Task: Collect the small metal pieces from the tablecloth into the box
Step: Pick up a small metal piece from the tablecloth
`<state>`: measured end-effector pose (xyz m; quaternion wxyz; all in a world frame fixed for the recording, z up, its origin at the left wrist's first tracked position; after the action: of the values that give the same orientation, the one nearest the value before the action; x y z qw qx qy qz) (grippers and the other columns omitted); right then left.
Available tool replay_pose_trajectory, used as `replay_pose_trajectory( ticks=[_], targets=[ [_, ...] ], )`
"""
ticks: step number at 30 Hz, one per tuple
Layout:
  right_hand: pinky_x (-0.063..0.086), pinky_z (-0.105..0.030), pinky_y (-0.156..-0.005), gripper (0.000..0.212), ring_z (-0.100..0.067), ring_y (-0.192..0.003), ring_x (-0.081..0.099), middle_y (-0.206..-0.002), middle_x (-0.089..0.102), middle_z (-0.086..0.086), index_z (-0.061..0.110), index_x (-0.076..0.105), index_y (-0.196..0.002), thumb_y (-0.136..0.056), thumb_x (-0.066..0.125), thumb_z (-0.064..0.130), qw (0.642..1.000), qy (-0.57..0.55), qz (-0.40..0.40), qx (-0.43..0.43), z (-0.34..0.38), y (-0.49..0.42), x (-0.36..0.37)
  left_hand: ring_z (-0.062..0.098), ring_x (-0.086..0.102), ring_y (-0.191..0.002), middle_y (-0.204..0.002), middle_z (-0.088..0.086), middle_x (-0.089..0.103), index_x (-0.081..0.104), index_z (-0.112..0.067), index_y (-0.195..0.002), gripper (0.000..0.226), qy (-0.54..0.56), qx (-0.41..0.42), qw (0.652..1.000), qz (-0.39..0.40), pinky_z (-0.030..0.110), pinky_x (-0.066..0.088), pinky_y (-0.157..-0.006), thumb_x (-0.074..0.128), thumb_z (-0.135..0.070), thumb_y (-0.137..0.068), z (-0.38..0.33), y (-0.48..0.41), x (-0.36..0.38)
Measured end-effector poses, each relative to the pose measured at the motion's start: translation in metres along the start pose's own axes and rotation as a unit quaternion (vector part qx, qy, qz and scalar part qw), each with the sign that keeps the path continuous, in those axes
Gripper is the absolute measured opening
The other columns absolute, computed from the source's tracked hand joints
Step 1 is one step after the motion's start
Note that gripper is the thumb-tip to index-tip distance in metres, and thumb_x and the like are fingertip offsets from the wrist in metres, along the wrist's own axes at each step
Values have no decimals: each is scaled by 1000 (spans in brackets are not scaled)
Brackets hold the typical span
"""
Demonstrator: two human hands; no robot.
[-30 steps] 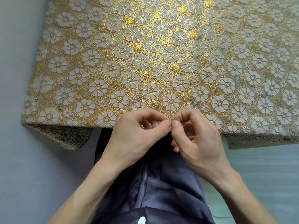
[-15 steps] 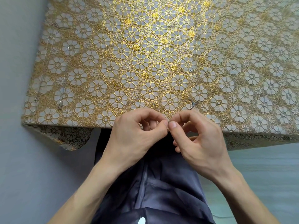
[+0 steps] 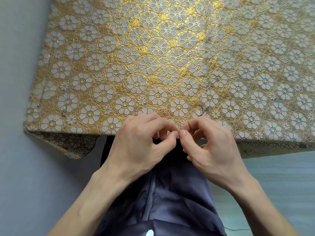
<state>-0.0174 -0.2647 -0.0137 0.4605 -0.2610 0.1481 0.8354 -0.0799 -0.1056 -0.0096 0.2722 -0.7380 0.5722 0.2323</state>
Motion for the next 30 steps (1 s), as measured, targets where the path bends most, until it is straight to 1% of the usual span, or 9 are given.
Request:
replay_pose_trajectory(
  ticks=[3, 6, 7, 10, 15, 21, 25, 28, 30],
  targets=[
    [55, -35, -54, 9, -14, -68, 66, -82, 58, 17, 24, 61, -86, -92, 60, 32, 1000, -17, 2, 15, -2, 1, 3, 8, 58, -67, -72, -12, 62, 76, -26, -84, 11, 14, -16, 1000, -1, 42, 51, -67, 68, -34, -85, 0, 0, -1],
    [57, -40, -55, 12, -16, -69, 66, -84, 58, 16, 26, 60, -87, -92, 58, 36, 999, -36, 9, 26, -4, 1, 4, 7, 58, -67, -73, -13, 64, 76, -27, -84, 12, 21, -28, 999, -4, 38, 52, -67, 68, -34, -84, -2, 1, -2],
    [57, -41, -55, 13, -17, -69, 66, -83, 59, 15, 27, 60, -87, -91, 57, 38, 999, -43, 11, 28, -4, 1, 5, 7, 58, -67, -72, -14, 64, 76, -27, -84, 10, 25, -36, 999, -4, 35, 51, -67, 69, -34, -84, -2, 1, -2],
    [56, -45, -56, 12, -19, -68, 67, -83, 59, 12, 29, 58, -87, -91, 56, 40, 997, -61, 16, 35, -5, 1, 5, 9, 60, -69, -72, -13, 65, 77, -31, -83, 4, 53, -85, 995, 1, 15, 44, -65, 73, -33, -81, -2, 0, -4],
    [56, -46, -55, 8, -20, -66, 67, -84, 58, 11, 29, 58, -87, -94, 59, 32, 996, -78, 30, 30, -3, 1, 5, 9, 63, -73, -75, -14, 69, 77, -32, -81, 7, 108, -142, 984, 24, 8, 39, -62, 72, -37, -80, -1, 0, -5],
    [53, -33, -54, 12, -14, -67, 64, -84, 55, 14, 19, 59, -90, -95, 56, 30, 999, -26, 19, -27, 0, 0, 4, 7, 60, -64, -69, -13, 67, 77, -31, -77, 6, 126, -164, 978, 34, 8, 37, -57, 74, -37, -76, -1, -1, -6],
    [45, -12, -56, 14, -8, -68, 60, -84, 52, 16, 16, 60, -91, -95, 54, 28, 999, 2, 10, -53, 1, 0, 3, 5, 60, -63, -69, -14, 67, 77, -32, -77, 8, 126, -168, 977, 35, 8, 37, -56, 73, -38, -75, -2, -2, -6],
    [41, -7, -59, 12, 1, -70, 52, -84, 48, 16, 14, 59, -92, -94, 54, 25, 996, 42, 5, -79, 0, 0, 3, 6, 60, -62, -68, -14, 67, 77, -32, -77, 6, 122, -169, 977, 36, 7, 37, -55, 74, -37, -75, -2, -2, -6],
    [41, -11, -62, 12, 2, -70, 45, -86, 48, 13, 14, 59, -92, -94, 54, 24, 992, 73, 1, -98, -2, 0, 4, 6, 61, -63, -68, -15, 66, 76, -32, -76, 4, 105, -165, 980, 37, 8, 38, -56, 78, -35, -76, -3, -2, -6]
  ],
)
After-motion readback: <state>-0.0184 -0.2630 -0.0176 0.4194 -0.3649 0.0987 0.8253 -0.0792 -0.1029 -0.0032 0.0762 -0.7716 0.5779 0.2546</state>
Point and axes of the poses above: each hand's wrist, its own y-axis away from the middle knuckle, its own x-axis out of the palm, z = x × y, the point moved 2 cm from there along -y, towards the middle knuckle
